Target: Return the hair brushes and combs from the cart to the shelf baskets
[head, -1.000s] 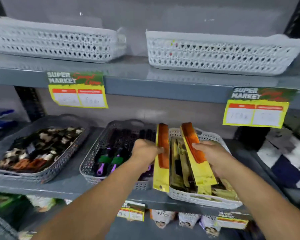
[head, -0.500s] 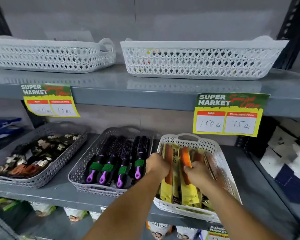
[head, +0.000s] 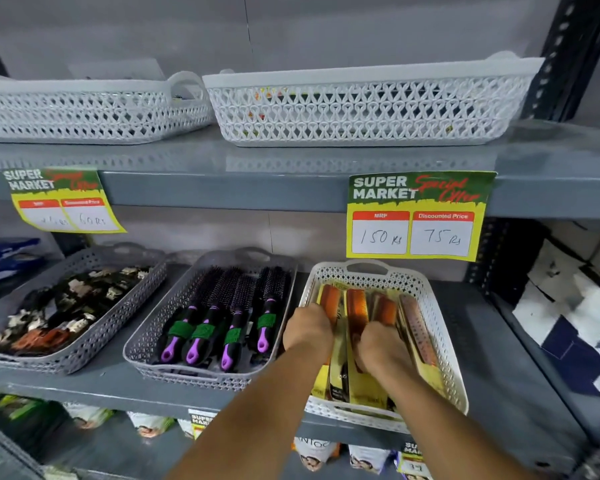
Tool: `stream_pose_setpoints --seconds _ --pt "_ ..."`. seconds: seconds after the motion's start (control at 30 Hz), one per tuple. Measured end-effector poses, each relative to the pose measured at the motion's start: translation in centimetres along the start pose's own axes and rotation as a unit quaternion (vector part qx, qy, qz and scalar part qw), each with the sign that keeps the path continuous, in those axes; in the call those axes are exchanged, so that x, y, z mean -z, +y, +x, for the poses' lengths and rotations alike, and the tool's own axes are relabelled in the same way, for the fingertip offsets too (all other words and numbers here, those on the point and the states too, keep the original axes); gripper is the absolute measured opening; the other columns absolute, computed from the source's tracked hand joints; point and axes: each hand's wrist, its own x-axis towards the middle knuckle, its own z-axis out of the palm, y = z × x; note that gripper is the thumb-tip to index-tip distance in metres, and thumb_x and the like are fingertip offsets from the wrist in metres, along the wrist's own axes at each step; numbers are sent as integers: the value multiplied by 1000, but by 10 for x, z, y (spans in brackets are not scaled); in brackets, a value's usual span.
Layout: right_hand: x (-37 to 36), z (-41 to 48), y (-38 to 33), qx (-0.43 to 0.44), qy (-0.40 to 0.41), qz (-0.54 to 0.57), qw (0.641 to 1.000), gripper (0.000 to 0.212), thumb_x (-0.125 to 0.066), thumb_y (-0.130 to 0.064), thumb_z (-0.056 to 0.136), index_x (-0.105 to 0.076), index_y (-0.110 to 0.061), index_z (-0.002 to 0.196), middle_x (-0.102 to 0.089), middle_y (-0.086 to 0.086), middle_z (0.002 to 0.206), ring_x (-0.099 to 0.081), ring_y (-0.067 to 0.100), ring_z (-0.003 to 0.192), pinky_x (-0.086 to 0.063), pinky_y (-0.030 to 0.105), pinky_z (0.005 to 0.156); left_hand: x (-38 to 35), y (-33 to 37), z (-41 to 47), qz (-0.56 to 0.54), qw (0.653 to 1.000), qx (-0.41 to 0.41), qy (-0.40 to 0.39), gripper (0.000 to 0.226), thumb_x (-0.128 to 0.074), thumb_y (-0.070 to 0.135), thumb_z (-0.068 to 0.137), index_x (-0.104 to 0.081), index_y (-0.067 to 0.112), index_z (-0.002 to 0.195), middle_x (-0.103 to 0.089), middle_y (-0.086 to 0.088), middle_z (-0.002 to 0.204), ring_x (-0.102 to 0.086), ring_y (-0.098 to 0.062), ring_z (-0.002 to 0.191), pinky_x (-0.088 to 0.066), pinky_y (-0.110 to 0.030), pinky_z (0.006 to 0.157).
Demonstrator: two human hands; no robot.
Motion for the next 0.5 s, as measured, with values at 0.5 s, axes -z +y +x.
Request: stream_pose_setpoints --seconds 0.5 --pt "-2 -9 -5 57 44 -120 990 17 -56 -17 89 -64 -11 102 -56 12 111 -60 24 85 -55 37 76 8 -3 -11 147 986 -74 8 32 -45 -2 88 -60 6 115 -64 -14 114 -64 -31 102 -53 -41 78"
